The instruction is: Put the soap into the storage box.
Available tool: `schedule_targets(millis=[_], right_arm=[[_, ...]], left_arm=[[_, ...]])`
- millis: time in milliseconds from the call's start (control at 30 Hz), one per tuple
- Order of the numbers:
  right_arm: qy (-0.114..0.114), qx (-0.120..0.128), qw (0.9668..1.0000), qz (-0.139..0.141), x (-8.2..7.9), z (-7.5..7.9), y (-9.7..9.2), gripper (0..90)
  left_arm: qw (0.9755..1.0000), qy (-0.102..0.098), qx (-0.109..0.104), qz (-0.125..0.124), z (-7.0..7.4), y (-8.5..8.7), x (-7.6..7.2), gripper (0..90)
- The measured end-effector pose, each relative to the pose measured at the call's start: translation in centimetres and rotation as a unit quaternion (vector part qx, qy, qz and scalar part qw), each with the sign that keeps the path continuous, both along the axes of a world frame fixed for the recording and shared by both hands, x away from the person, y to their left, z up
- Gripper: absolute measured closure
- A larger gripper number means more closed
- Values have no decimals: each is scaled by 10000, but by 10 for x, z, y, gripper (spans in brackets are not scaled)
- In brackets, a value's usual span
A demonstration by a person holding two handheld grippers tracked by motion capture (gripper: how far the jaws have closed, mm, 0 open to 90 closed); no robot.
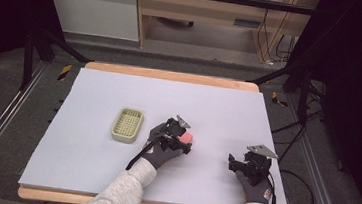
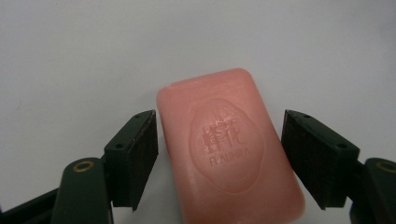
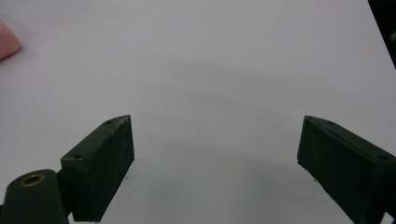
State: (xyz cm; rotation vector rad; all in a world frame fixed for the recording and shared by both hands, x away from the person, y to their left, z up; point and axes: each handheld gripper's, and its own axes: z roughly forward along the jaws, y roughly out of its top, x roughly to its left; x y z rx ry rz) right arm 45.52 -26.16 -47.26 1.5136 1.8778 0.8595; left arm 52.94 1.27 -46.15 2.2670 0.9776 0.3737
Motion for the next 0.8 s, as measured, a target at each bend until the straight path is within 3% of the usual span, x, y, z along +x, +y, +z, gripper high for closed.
schedule_targets(millis=[800], right_arm=[[49, -52, 10000, -3, 1, -1, 2, 91]], left_arm=[[9998, 210, 70, 13, -7, 0, 5, 369]])
